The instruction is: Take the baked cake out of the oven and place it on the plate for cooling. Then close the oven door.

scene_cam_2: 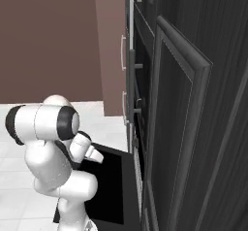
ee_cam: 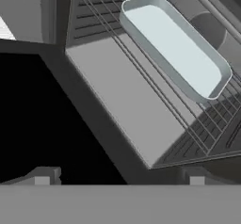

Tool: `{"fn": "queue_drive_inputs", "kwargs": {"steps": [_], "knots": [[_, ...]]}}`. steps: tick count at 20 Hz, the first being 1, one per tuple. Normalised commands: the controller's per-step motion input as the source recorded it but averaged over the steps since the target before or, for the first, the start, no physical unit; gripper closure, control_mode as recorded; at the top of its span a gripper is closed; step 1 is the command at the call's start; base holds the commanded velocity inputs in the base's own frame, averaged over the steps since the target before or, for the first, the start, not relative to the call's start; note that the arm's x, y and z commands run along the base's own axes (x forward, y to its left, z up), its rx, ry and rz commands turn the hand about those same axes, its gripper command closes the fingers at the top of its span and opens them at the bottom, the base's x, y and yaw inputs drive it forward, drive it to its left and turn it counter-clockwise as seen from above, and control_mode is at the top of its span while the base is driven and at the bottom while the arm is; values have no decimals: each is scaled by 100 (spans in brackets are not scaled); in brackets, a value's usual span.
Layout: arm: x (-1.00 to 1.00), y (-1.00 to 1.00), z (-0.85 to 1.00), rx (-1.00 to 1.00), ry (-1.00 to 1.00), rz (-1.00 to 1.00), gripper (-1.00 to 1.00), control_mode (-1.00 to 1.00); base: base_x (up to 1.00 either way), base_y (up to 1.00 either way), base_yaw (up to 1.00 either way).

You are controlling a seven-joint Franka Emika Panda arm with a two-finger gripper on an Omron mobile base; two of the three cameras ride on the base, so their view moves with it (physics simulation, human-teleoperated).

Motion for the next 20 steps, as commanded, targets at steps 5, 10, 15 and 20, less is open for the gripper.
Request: {"fn": "queue_drive_inputs", "kwargs": {"steps": [5,10,15,20], "knots": [[-16,55,93,-2,11,13,-100,-100,0,0,0],[0,36,100,0,22,9,-100,-100,0,0,0],[-1,51,60,-5,25,8,-100,-100,0,0,0],[-23,76,4,-20,9,2,-100,-100,0,0,0]]}}
